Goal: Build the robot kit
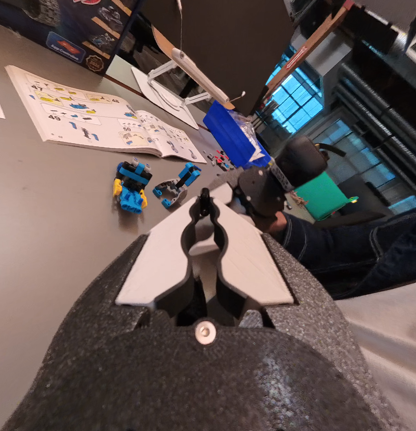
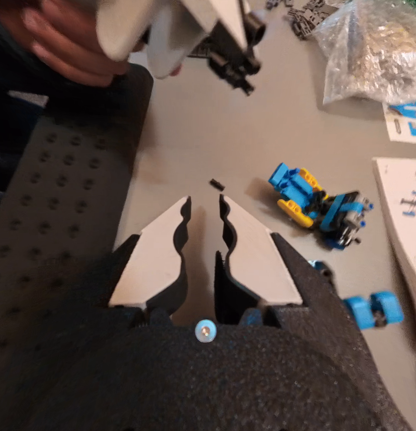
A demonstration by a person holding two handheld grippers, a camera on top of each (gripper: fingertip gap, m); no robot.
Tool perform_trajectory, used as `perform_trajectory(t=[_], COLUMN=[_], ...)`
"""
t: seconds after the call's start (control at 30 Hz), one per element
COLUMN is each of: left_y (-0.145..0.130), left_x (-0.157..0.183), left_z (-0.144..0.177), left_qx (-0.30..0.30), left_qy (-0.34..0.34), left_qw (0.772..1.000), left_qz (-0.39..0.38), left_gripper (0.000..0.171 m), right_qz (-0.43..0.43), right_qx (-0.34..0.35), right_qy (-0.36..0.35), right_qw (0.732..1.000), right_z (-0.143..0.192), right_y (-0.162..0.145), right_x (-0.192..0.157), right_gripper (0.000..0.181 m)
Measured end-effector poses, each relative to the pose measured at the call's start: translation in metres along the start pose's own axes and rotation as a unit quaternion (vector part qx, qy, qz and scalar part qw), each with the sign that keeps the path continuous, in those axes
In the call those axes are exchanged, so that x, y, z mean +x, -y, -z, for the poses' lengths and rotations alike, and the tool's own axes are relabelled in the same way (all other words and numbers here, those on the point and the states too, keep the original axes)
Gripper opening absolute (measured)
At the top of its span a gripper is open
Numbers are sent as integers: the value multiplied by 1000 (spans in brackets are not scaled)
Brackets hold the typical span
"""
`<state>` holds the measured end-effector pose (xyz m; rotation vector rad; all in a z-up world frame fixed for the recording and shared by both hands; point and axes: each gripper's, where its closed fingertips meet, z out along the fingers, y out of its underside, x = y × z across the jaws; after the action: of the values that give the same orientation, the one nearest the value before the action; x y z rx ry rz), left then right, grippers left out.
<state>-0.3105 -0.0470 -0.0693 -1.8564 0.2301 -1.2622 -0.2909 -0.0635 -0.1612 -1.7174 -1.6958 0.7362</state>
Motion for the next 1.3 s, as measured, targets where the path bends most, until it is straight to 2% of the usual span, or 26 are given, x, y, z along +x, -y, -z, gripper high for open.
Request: perform_trajectory(t=[0.1, 0.23, 0.33, 0.43, 0.57, 0.7, 0.83, 0.9, 1.0, 1.1, 1.17, 1.3], left_y=[-8, -17, -17, -16, -15, -21, -26, -26, -25, -28, -34, -43], left_x=[2, 2, -2, -1, 1, 4, 3, 3, 4, 11, 16, 22], left_z=[18, 40, 57, 69, 77, 74, 70, 70, 68, 60, 53, 40], left_qx=[12, 40, 66, 81, 94, 86, 76, 79, 85, 77, 61, 41], left_qy=[26, 9, 10, 12, 15, 11, 21, 27, 30, 21, 22, 37], left_qw=[1000, 999, 997, 996, 995, 996, 997, 996, 996, 996, 997, 995], left_qz=[-13, 15, 27, 20, 11, 8, 1, -3, -11, -25, -42, -78], left_gripper=[7, 7, 7, 7, 7, 7, 7, 7, 7, 7, 7, 7], right_qz=[67, 142, 171, 205, 220, 228, 223, 194, 110, 35, 0, 16], right_qx=[-35, -95, -147, -180, -228, -260, -271, -218, -43, 140, 180, 148], right_qy=[17, 56, 114, 119, 134, 149, 140, 139, 147, 147, 144, 120], right_qw=[997, 984, 968, 955, 939, 926, 926, 946, 982, 978, 973, 981], right_z=[-12, -27, -26, -26, -32, -32, -32, -27, -6, 26, 33, 29], right_y=[5, 4, -1, -2, -8, -10, -9, 6, 58, 99, 101, 78], right_x=[11, 15, 5, 7, 7, 4, 6, 1, -19, -36, -41, -49], right_gripper=[23, 19, 17, 18, 17, 5, 4, 4, 4, 4, 4, 4])
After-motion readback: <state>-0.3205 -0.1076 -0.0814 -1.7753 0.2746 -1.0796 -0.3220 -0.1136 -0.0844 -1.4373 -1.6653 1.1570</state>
